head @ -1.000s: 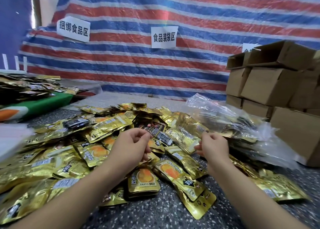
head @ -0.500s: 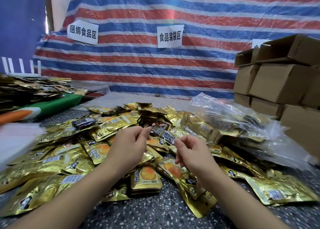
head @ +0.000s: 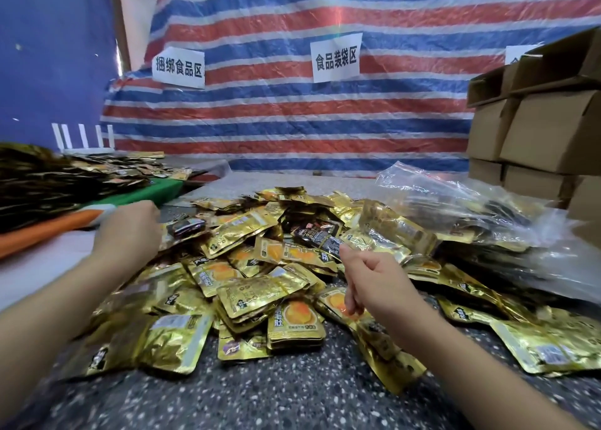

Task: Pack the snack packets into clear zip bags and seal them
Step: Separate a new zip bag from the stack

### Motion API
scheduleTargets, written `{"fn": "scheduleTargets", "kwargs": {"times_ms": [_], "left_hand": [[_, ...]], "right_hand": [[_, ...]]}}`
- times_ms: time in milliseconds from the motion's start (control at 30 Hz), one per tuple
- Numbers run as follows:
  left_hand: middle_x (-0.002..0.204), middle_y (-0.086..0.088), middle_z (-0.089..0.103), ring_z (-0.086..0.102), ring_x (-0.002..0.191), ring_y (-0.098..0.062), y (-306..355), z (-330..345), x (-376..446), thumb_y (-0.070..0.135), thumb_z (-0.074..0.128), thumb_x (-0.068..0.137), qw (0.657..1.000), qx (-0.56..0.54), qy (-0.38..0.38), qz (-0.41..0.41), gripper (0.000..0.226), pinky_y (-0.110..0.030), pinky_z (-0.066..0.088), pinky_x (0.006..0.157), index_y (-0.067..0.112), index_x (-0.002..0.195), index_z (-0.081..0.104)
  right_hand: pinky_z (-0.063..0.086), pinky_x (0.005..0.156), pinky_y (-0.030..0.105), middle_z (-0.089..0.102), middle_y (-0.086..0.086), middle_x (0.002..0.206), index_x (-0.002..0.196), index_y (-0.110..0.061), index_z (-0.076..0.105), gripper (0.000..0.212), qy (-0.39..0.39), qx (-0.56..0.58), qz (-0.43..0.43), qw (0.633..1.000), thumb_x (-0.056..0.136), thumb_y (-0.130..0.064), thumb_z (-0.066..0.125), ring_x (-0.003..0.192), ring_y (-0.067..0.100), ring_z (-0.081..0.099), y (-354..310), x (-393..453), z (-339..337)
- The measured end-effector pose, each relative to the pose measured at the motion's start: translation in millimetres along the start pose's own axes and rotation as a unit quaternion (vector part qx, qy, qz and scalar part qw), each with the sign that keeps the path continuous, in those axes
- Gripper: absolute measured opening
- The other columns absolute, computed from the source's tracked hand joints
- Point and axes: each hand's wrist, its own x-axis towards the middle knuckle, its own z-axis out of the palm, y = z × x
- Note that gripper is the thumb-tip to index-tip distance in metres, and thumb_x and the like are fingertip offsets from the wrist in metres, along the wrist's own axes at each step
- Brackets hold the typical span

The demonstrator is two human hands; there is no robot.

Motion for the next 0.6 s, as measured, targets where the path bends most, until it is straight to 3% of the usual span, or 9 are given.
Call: {"fn": "scheduleTargets", "kwargs": {"times_ms": [67, 133, 200, 267, 367, 433, 600], "left_hand": [[0.092, -0.019, 0.066, 0.063, 0.088, -0.038, -37.4, 1.4, 4.4, 0.015, 0.053, 0.094, 0.994, 0.095, -0.043, -0.043, 0.014, -0.040, 0.053, 0.073, 0.006, 0.086, 0.061], [0.109, -0.009, 0.067, 0.064, 0.103, -0.031, -68.0, 5.4, 1.4, 0.022, 0.046, 0.098, 0.972, 0.190, -0.129, -0.056, 0.022, -0.036, 0.054, 0.085, 0.015, 0.102, 0.066], [0.119, -0.006, 0.065, 0.060, 0.114, -0.028, -89.8, 9.9, -5.1, 0.027, 0.044, 0.100, 0.955, 0.214, -0.188, -0.079, 0.029, -0.037, 0.050, 0.094, 0.017, 0.116, 0.066], [0.116, -0.006, 0.065, 0.059, 0.111, -0.027, -99.6, 12.9, -9.1, 0.024, 0.047, 0.099, 0.952, 0.208, -0.205, -0.090, 0.028, -0.038, 0.049, 0.097, 0.013, 0.117, 0.066], [0.095, 0.000, 0.065, 0.062, 0.093, -0.022, -97.3, 12.2, -11.1, 0.015, 0.053, 0.093, 0.955, 0.223, -0.182, -0.078, 0.019, -0.031, 0.054, 0.075, 0.013, 0.103, 0.069], [0.085, 0.002, 0.061, 0.061, 0.086, -0.020, -91.8, 10.8, -11.2, 0.015, 0.054, 0.092, 0.952, 0.240, -0.174, -0.076, 0.014, -0.026, 0.049, 0.063, 0.014, 0.095, 0.068], [0.071, 0.000, 0.058, 0.058, 0.069, -0.020, -94.2, 10.2, -12.0, 0.011, 0.057, 0.088, 0.954, 0.251, -0.139, -0.088, 0.017, -0.023, 0.041, 0.052, 0.013, 0.072, 0.059]], "right_hand": [[0.047, 0.072, 0.027, 0.054, 0.005, 0.042, 0.044, -0.021, 0.046, 0.063, -0.004, 0.000, 0.003, 1.000, 0.100, -0.050, 0.041, 0.041, 0.015, 0.053, 0.8, -0.5, 1.3], [0.046, 0.072, 0.025, 0.053, 0.004, 0.041, 0.043, -0.022, 0.047, 0.064, -0.006, -0.001, 0.011, 1.000, 0.100, -0.050, 0.042, 0.042, 0.017, 0.052, 0.7, -0.8, 2.5], [0.050, 0.080, 0.032, 0.052, 0.004, 0.041, 0.042, -0.022, 0.048, 0.064, -0.006, -0.003, 0.017, 1.000, 0.101, -0.047, 0.043, 0.042, 0.017, 0.052, -0.7, -1.3, 3.4], [0.053, 0.084, 0.041, 0.051, 0.005, 0.041, 0.041, -0.022, 0.048, 0.064, -0.006, -0.006, 0.020, 1.000, 0.101, -0.044, 0.044, 0.040, 0.017, 0.052, -1.8, -1.5, 4.2], [0.054, 0.071, 0.046, 0.049, 0.005, 0.041, 0.041, -0.022, 0.049, 0.064, -0.008, -0.010, 0.021, 1.000, 0.102, -0.042, 0.046, 0.042, 0.018, 0.052, -0.8, -1.6, 4.7], [0.049, 0.064, 0.042, 0.048, 0.006, 0.042, 0.042, -0.021, 0.050, 0.063, -0.008, -0.010, 0.019, 1.000, 0.101, -0.042, 0.047, 0.042, 0.019, 0.052, -0.2, -1.0, 4.6], [0.044, 0.059, 0.035, 0.052, 0.007, 0.042, 0.045, -0.020, 0.053, 0.061, -0.009, -0.012, 0.018, 1.000, 0.101, -0.042, 0.047, 0.045, 0.021, 0.052, -0.7, -1.7, 4.2]]}}
